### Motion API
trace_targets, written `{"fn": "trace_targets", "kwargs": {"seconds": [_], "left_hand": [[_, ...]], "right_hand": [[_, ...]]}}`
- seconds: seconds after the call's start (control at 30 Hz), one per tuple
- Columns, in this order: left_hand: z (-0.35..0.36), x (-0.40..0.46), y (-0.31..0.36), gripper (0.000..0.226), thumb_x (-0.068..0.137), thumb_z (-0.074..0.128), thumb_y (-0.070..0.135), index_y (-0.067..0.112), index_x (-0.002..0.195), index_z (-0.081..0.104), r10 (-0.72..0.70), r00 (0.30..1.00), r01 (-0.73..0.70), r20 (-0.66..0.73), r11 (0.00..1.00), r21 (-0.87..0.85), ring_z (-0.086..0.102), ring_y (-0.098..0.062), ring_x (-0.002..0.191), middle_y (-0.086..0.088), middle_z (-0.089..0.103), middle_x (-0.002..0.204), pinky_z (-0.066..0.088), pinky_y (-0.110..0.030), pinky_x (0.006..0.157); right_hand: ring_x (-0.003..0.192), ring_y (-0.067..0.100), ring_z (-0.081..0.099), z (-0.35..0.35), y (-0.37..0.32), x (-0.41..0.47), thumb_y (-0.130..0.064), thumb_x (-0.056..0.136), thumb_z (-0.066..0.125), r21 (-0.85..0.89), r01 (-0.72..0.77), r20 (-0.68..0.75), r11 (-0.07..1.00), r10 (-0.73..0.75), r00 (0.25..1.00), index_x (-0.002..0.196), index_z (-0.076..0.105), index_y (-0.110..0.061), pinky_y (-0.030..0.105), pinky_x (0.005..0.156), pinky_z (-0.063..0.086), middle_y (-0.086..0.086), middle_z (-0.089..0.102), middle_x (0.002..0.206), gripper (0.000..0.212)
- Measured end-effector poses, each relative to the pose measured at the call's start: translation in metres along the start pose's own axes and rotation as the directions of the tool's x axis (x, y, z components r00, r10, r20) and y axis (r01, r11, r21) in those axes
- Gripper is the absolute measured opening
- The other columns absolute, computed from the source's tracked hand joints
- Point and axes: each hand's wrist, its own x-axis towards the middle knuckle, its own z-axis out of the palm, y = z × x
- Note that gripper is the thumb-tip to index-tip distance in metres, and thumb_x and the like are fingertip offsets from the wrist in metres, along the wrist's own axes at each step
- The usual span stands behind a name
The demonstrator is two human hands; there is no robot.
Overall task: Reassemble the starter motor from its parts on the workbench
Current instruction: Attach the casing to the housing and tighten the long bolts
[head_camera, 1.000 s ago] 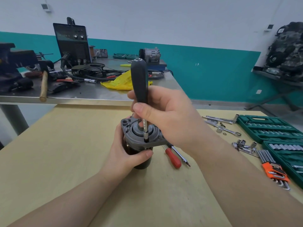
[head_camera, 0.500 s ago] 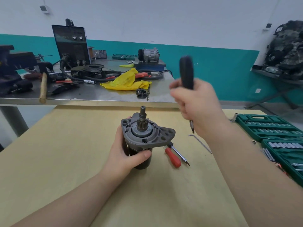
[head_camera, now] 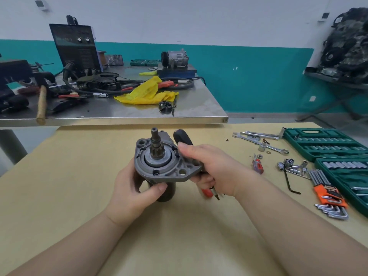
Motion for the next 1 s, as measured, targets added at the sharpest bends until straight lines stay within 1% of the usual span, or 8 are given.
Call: {"fn": "trace_targets", "kwargs": {"seconds": [0.1,0.33,0.47,0.57,0.7,0.8,0.9,1.0], "left_hand": [[0.004,-0.004,0.005,0.047,0.080,0.076,0.030,0.031,0.126,0.070,0.055,0.998,-0.054,-0.025,0.998,0.033,0.071,-0.005,0.118,0.017,0.076,0.127,0.054,-0.018,0.098],[-0.015,0.001,0.005,0.073,0.073,0.087,0.031,0.012,0.139,0.062,-0.042,0.994,0.034,0.098,0.996,0.081,0.071,-0.018,0.122,-0.001,0.076,0.129,0.058,-0.027,0.099],[-0.025,0.012,0.000,0.049,0.069,0.096,0.018,0.029,0.111,0.074,-0.079,0.980,0.021,0.185,0.955,0.297,0.074,0.001,0.103,0.016,0.080,0.110,0.059,-0.016,0.084],[-0.025,0.015,-0.009,0.054,0.071,0.092,-0.006,0.039,0.084,0.065,-0.121,0.988,0.072,0.091,0.906,0.417,0.066,0.020,0.081,0.039,0.072,0.087,0.048,0.001,0.069],[-0.043,0.014,-0.018,0.018,0.065,0.080,0.018,0.020,0.078,0.068,-0.142,0.990,0.141,-0.008,0.967,0.211,0.070,-0.018,0.052,-0.004,0.069,0.060,0.057,-0.030,0.050],[-0.056,0.022,-0.014,0.026,0.060,0.081,0.015,0.011,0.082,0.068,-0.123,0.992,0.125,-0.033,0.989,0.080,0.069,-0.026,0.067,-0.013,0.071,0.075,0.059,-0.040,0.057],[-0.062,0.028,-0.016,0.042,0.068,0.085,-0.002,0.000,0.107,0.069,-0.159,0.987,0.159,0.001,0.986,-0.055,0.070,-0.042,0.083,-0.032,0.070,0.096,0.060,-0.056,0.074],[-0.068,0.030,-0.022,0.072,0.064,0.089,0.003,-0.001,0.131,0.063,-0.169,0.986,0.167,-0.007,0.980,-0.111,0.068,-0.047,0.109,-0.032,0.068,0.122,0.058,-0.060,0.089]], "right_hand": [[0.043,0.009,0.024,0.005,0.000,-0.004,-0.040,0.096,0.072,0.044,0.036,0.029,0.998,-0.037,0.999,0.087,0.060,-0.012,0.021,0.040,0.017,-0.001,0.042,0.058,0.032],[0.042,0.008,0.029,0.039,0.010,-0.013,-0.033,0.100,0.071,0.225,0.099,-0.074,0.969,-0.084,0.994,0.078,0.065,-0.014,0.020,0.039,0.023,0.005,0.055,0.062,0.029],[0.041,0.007,0.034,0.063,0.015,-0.010,-0.028,0.105,0.065,0.368,0.159,-0.146,0.916,-0.112,0.983,0.089,0.060,-0.012,0.019,0.038,0.025,0.005,0.050,0.065,0.023],[0.045,0.008,0.034,0.083,0.017,0.000,-0.029,0.106,0.063,0.394,0.175,-0.158,0.902,-0.121,0.980,0.098,0.059,-0.013,0.019,0.039,0.027,0.002,0.051,0.071,0.019],[0.051,0.010,0.044,0.107,0.022,0.016,-0.035,0.102,0.061,0.389,0.162,-0.133,0.907,-0.119,0.984,0.104,0.064,-0.020,0.021,0.040,0.027,-0.001,0.058,0.078,0.016],[0.053,0.013,0.047,0.108,0.032,0.019,-0.034,0.096,0.058,0.416,0.149,-0.121,0.897,-0.107,0.987,0.099,0.068,-0.019,0.022,0.040,0.028,0.006,0.062,0.084,0.018],[0.054,0.014,0.050,0.097,0.042,0.012,-0.015,0.094,0.056,0.180,0.089,-0.163,0.980,-0.059,0.985,0.115,0.073,-0.020,0.021,0.042,0.035,0.006,0.066,0.087,0.028],[0.064,0.018,0.056,0.076,0.045,0.000,-0.006,0.090,0.054,-0.360,0.016,-0.165,0.933,-0.081,0.983,0.112,0.072,-0.036,0.026,0.055,0.043,0.006,0.065,0.089,0.042]]}}
